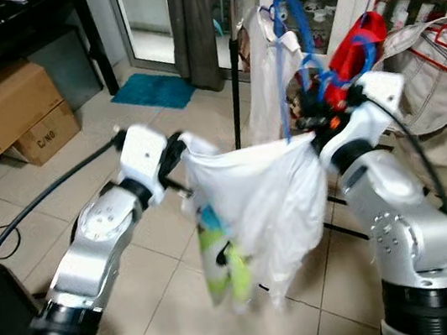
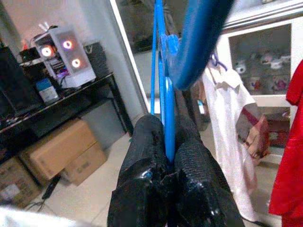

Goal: Hang hanger

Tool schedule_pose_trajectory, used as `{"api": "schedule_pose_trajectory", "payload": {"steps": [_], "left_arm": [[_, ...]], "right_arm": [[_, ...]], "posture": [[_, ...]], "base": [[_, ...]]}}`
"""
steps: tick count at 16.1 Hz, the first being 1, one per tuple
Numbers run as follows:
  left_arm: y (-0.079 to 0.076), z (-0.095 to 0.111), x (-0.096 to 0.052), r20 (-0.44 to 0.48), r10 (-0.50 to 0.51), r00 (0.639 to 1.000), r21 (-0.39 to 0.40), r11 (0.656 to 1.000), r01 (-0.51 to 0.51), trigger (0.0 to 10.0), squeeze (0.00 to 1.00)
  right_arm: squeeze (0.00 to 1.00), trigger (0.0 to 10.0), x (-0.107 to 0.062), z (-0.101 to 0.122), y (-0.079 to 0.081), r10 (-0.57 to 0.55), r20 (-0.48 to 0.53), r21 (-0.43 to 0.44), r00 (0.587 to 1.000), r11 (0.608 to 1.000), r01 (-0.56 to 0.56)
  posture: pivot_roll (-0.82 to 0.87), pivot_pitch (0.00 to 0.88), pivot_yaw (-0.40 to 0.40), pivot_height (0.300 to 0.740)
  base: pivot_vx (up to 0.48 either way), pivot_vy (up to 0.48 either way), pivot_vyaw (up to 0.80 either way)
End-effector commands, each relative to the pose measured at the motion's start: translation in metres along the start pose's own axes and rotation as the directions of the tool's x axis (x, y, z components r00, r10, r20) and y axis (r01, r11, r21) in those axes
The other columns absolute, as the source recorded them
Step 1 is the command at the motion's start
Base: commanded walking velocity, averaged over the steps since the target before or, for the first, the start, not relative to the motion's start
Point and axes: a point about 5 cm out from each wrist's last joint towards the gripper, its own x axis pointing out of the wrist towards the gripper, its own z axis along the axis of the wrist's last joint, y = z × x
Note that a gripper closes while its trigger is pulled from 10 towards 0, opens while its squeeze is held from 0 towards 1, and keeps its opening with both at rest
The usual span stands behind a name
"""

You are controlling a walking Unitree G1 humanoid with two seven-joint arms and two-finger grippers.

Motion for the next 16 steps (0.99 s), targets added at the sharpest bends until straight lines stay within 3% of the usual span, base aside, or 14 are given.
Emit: {"api": "schedule_pose_trajectory", "payload": {"steps": [1,8,10,12,13,14,15,16], "left_arm": [[0.003,0.007,0.0,0.016,0.007,1.0,0.011,1.0,-0.007,0.0,0.0],[0.006,0.007,-0.001,0.013,0.025,1.0,0.012,1.0,-0.026,0.0,0.0],[0.008,0.004,-0.003,-0.001,0.033,0.999,0.014,0.999,-0.033,0.0,0.0],[0.012,-0.004,-0.008,-0.034,0.047,0.998,0.017,0.999,-0.047,0.0,0.0],[0.017,-0.009,-0.012,-0.053,0.07,0.996,0.018,0.997,-0.069,0.0,0.0],[0.023,-0.012,-0.016,-0.063,0.099,0.993,-0.001,0.995,-0.099,0.0,0.0],[0.027,-0.012,-0.02,-0.066,0.121,0.991,-0.035,0.992,-0.123,0.0,0.0],[0.029,-0.012,-0.022,-0.067,0.125,0.99,-0.048,0.991,-0.128,0.0,0.0]], "right_arm": [[0.0,0.0,0.0,0.007,-0.001,-0.012,0.033,-0.015,0.999,1.0,0.013],[0.0,0.0,0.0,0.013,-0.003,-0.046,0.055,-0.037,0.997,0.998,0.048],[0.0,0.0,0.0,0.012,-0.003,-0.043,0.06,-0.096,0.997,0.994,0.049],[0.0,0.0,-0.002,0.01,-0.013,-0.134,0.063,-0.028,0.989,0.99,0.136],[0.0,7.7,-0.003,0.007,-0.017,-0.146,0.035,-0.023,0.989,0.989,0.147],[0.0,10.0,-0.006,0.003,-0.017,-0.13,-0.005,-0.067,0.991,0.989,0.13],[0.0,10.0,-0.01,-0.004,-0.015,-0.109,-0.037,-0.112,0.993,0.988,0.104],[0.0,10.0,-0.015,-0.008,-0.016,-0.131,-0.003,-0.148,0.991,0.981,0.129]], "posture": [[-0.02,0.0,0.014,0.74],[-0.02,0.0,0.018,0.74],[-0.02,0.0,0.018,0.74],[-0.02,0.0,0.016,0.74],[-0.02,0.0,0.018,0.74],[-0.03,0.0,0.02,0.74],[-0.03,0.0,0.024,0.74],[-0.03,0.0,0.024,0.74]], "base": [[0.0,0.0,0.0],[0.0,0.0,0.0],[0.0,0.0,0.0],[0.0,0.0,0.0],[0.0,0.0,0.0],[0.0,0.0,0.0],[0.0,0.0,0.0],[0.0,0.0,0.0]]}}
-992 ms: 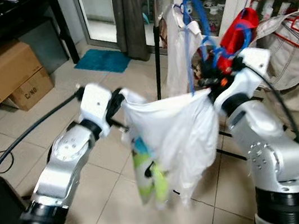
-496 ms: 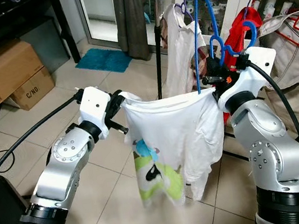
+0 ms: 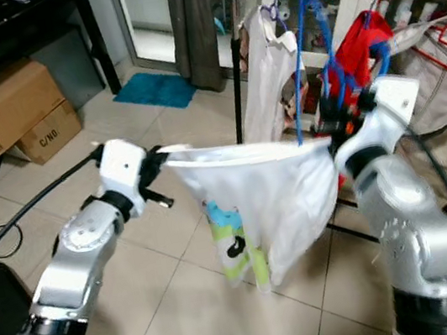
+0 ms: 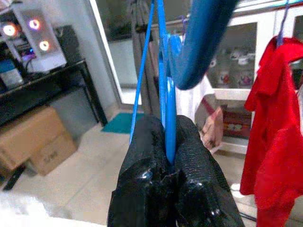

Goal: Hang hanger

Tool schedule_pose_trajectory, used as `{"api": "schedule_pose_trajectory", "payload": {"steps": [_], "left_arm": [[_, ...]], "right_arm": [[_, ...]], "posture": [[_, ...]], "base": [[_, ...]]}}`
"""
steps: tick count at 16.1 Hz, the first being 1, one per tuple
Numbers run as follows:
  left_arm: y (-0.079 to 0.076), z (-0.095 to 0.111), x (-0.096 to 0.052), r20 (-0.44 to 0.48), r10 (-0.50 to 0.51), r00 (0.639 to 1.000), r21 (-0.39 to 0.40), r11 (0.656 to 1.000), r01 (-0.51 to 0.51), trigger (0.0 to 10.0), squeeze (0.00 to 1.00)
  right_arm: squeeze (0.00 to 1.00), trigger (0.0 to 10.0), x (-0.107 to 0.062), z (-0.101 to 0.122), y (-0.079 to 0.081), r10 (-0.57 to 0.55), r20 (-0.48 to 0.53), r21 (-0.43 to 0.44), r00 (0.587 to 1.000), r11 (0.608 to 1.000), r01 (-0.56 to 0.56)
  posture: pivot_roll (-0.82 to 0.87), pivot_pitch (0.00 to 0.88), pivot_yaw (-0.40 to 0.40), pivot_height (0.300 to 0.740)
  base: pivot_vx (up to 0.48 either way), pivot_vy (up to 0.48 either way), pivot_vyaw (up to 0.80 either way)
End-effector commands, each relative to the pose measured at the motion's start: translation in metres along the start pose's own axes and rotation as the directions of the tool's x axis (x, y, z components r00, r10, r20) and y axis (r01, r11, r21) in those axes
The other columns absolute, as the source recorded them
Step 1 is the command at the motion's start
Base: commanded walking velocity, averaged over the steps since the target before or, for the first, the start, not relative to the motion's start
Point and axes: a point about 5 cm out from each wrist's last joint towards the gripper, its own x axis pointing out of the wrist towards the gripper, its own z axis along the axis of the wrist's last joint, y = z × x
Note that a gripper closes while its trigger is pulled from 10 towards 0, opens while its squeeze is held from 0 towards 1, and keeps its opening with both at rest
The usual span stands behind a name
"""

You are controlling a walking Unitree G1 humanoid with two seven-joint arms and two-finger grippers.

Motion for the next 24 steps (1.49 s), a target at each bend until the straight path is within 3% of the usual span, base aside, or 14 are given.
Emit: {"api": "schedule_pose_trajectory", "payload": {"steps": [1,7,13,16,18,19,20,21,23,24], "left_arm": [[0.008,0.002,-0.005,0.004,0.031,1.0,0.005,1.0,-0.031,0.0,0.0],[-0.011,0.017,0.008,0.055,-0.033,0.998,0.014,0.999,0.032,0.0,0.0],[-0.021,0.022,0.014,0.072,-0.064,0.995,0.024,0.998,0.062,0.0,0.0],[-0.019,0.022,0.014,0.07,-0.058,0.996,0.025,0.998,0.057,0.0,0.0],[-0.018,0.021,0.013,0.068,-0.056,0.996,0.028,0.998,0.054,0.0,0.0],[-0.017,0.021,0.013,0.066,-0.055,0.996,0.028,0.998,0.053,0.0,0.0],[-0.017,0.019,0.013,0.059,-0.056,0.997,0.033,0.998,0.054,0.0,0.0],[-0.018,0.019,0.013,0.057,-0.06,0.997,0.035,0.998,0.058,0.0,0.0],[-0.025,0.022,0.017,0.064,-0.093,0.994,0.046,0.995,0.09,0.0,0.0],[-0.038,0.025,0.021,0.072,-0.155,0.985,0.057,0.987,0.151,0.0,0.0]], "right_arm": [[0.0,10.0,-0.006,0.003,-0.002,-0.019,0.048,-0.014,0.999,1.0,0.019],[0.0,10.0,-0.005,0.005,0.022,0.073,0.091,0.028,0.993,0.997,-0.076],[0.0,10.0,-0.002,0.003,0.039,0.152,0.087,0.011,0.984,0.988,-0.154],[0.0,10.0,-0.006,-0.002,0.045,0.187,0.077,0.02,0.979,0.982,-0.189],[0.0,0.0,-0.007,-0.003,0.047,0.203,0.082,0.031,0.976,0.978,-0.207],[0.0,0.0,-0.007,-0.003,0.048,0.205,0.081,0.034,0.975,0.977,-0.208],[0.0,3.8,-0.006,-0.003,0.048,0.205,0.084,0.026,0.975,0.978,-0.208],[0.0,10.0,-0.005,-0.002,0.049,0.204,0.09,0.002,0.975,0.979,-0.205],[0.0,10.0,-0.003,0.002,0.051,0.214,0.113,-0.047,0.97,0.977,-0.209],[0.0,10.0,-0.002,0.007,0.059,0.232,0.154,0.017,0.96,0.971,-0.237]], "posture": [[-0.03,0.0,0.026,0.74],[-0.03,0.0,0.027,0.74],[-0.03,0.0,0.027,0.74],[-0.03,0.0,0.025,0.74],[-0.02,0.0,0.025,0.74],[-0.02,0.0,0.026,0.74],[-0.02,0.0,0.027,0.74],[-0.02,0.0,0.027,0.74],[-0.02,0.0,0.024,0.74],[-0.02,0.0,0.021,0.74]], "base": [[0.0,0.0,-0.8],[0.0,0.0,-0.45],[0.0,0.0,0.0],[0.0,0.0,0.0],[0.0,0.0,0.0],[0.0,0.0,0.0],[0.0,0.0,0.0],[0.0,0.0,0.0],[0.0,0.0,0.0],[0.0,0.0,0.0]]}}
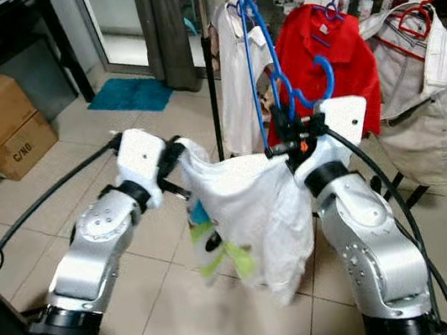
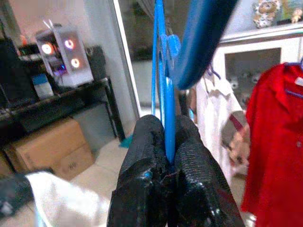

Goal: Hang hanger

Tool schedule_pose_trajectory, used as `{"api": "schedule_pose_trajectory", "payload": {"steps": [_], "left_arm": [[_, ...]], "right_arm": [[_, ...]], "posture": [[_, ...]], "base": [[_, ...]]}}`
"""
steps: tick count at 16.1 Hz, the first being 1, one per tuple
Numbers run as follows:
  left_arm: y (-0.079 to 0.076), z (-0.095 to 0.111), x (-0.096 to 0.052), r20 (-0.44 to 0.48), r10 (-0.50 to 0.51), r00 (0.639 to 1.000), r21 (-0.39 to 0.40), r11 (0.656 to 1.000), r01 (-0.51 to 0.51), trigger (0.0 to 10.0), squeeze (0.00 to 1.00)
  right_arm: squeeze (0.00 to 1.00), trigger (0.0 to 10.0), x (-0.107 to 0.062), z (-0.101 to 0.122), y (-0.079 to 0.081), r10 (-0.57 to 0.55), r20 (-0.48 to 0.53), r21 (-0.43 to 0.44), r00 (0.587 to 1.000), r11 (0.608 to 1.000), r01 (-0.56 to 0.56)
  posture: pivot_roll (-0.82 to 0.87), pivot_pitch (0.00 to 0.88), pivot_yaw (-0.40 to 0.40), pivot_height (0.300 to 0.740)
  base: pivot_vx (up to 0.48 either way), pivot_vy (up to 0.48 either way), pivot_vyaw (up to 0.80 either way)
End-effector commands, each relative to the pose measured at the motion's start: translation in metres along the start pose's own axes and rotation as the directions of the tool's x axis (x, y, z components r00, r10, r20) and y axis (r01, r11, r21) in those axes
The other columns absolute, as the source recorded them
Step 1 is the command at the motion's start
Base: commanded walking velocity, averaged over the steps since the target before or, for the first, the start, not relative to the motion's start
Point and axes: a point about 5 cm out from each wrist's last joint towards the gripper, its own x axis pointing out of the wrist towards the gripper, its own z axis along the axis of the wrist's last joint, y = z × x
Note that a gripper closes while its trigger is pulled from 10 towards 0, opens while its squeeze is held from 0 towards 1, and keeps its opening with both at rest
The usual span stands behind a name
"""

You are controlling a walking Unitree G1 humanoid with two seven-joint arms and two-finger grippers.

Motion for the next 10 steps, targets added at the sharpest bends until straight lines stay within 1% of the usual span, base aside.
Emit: {"api": "schedule_pose_trajectory", "payload": {"steps": [1,2,3,4,5,6,7,8,9,10], "left_arm": [[-0.015,0.007,0.009,0.025,-0.082,0.996,0.039,0.996,0.081,0.0,0.0],[-0.021,0.009,0.011,0.029,-0.107,0.994,0.044,0.993,0.105,0.0,0.0],[-0.025,0.01,0.012,0.033,-0.123,0.992,0.047,0.991,0.122,0.0,0.0],[-0.027,0.01,0.013,0.034,-0.132,0.991,0.049,0.99,0.13,0.0,0.0],[-0.03,0.011,0.013,0.041,-0.145,0.989,0.052,0.988,0.142,0.0,0.0],[-0.03,0.012,0.013,0.043,-0.147,0.988,0.054,0.988,0.144,0.0,0.0],[-0.029,0.011,0.013,0.042,-0.145,0.988,0.055,0.988,0.143,0.0,0.0],[-0.027,0.01,0.012,0.041,-0.147,0.988,0.058,0.988,0.145,0.0,0.0],[-0.028,0.01,0.01,0.046,-0.166,0.985,0.05,0.985,0.164,0.0,0.0],[-0.029,0.017,0.006,0.09,-0.193,0.977,-0.007,0.981,0.194,0.0,0.0]], "right_arm": [[0.0,10.0,0.005,0.011,0.011,0.031,0.079,0.133,0.996,0.99,-0.041],[0.0,10.0,0.006,0.014,0.014,0.031,0.111,0.216,0.993,0.975,-0.054],[0.0,10.0,0.006,0.016,0.016,0.023,0.139,0.271,0.99,0.961,-0.061],[0.0,10.0,0.006,0.017,0.016,0.015,0.154,0.288,0.988,0.956,-0.06],[0.0,10.0,0.005,0.017,0.016,0.009,0.167,0.337,0.986,0.939,-0.065],[0.0,10.0,0.004,0.015,0.016,-0.001,0.147,0.363,0.989,0.93,-0.053],[0.0,10.0,0.004,0.013,0.015,-0.015,0.13,0.351,0.991,0.936,-0.032],[0.0,10.0,0.006,0.01,0.008,-0.072,0.093,0.306,0.993,0.951,0.04],[0.0,10.0,0.008,0.008,0.0,-0.131,0.081,0.295,0.988,0.95,0.102],[0.0,10.0,0.013,-0.001,-0.016,-0.21,0.013,0.13,0.978,0.97,0.206]], "posture": [[-0.02,0.0,0.021,0.74],[-0.02,0.0,0.02,0.74],[-0.02,0.0,0.02,0.74],[-0.02,0.0,0.02,0.74],[-0.03,0.0,0.021,0.74],[-0.03,0.0,0.02,0.74],[-0.03,0.0,0.02,0.74],[-0.03,0.0,0.021,0.74],[-0.02,0.0,0.021,0.74],[-0.03,0.0,0.023,0.74]], "base": [[0.0,0.0,0.0],[0.0,0.0,0.0],[0.0,0.0,0.0],[0.0,0.0,0.0],[0.0,0.0,0.0],[0.0,0.0,0.0],[0.0,0.0,0.0],[0.0,0.0,0.0],[0.0,0.0,0.0],[0.0,0.0,0.0]]}}
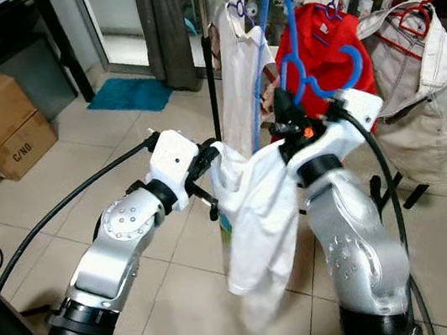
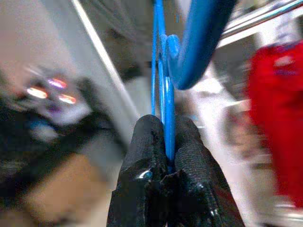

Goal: Hang hanger

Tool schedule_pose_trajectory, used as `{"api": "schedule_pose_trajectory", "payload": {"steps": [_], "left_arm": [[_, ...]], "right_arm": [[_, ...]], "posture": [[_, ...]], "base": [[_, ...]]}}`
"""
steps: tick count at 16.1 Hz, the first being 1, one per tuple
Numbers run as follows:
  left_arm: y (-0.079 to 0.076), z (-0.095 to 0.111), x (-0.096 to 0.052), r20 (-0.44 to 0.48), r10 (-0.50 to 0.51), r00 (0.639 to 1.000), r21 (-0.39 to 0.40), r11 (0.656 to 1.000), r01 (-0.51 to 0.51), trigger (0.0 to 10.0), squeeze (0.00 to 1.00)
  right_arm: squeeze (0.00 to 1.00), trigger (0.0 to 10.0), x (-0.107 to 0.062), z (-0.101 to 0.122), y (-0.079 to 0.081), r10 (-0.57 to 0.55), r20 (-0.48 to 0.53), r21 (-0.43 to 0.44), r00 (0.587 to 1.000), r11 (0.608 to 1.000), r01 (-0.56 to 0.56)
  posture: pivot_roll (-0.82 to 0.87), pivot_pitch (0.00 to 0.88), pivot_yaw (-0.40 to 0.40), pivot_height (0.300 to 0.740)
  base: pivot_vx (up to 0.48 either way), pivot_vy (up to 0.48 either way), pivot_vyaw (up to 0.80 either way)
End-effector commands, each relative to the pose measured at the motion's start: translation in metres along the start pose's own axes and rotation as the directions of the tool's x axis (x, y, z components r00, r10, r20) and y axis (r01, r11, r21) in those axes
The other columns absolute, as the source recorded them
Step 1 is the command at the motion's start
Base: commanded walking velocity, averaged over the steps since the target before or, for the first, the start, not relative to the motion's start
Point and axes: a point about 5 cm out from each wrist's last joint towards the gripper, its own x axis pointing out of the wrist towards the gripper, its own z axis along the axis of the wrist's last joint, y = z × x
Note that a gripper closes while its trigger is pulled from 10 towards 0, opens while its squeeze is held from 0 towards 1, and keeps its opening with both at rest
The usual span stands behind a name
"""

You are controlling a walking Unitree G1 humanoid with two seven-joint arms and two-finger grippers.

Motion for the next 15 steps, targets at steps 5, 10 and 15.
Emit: {"api": "schedule_pose_trajectory", "payload": {"steps": [5,10,15], "left_arm": [[0.026,0.055,-0.022,0.284,-0.046,0.958,-0.163,0.982,0.095,0.0,0.0],[0.065,0.067,-0.026,0.292,0.188,0.938,-0.28,0.954,-0.104,0.0,0.0],[0.071,-0.007,-0.019,-0.071,0.239,0.968,-0.074,0.967,-0.244,0.0,0.0]], "right_arm": [[0.0,10.0,0.003,-0.005,-0.038,-0.17,-0.006,-0.041,0.985,0.985,0.17],[0.0,10.0,0.004,-0.008,-0.047,-0.219,0.012,0.02,0.976,0.976,0.219],[0.0,10.0,0.016,0.029,-0.013,-0.045,0.167,0.203,0.985,0.979,0.011]], "posture": [[-0.02,0.0,0.021,0.74],[-0.01,0.0,0.022,0.74],[-0.02,0.0,0.03,0.74]], "base": [[0.0,0.0,0.0],[0.0,0.0,0.0],[0.0,0.0,0.0]]}}
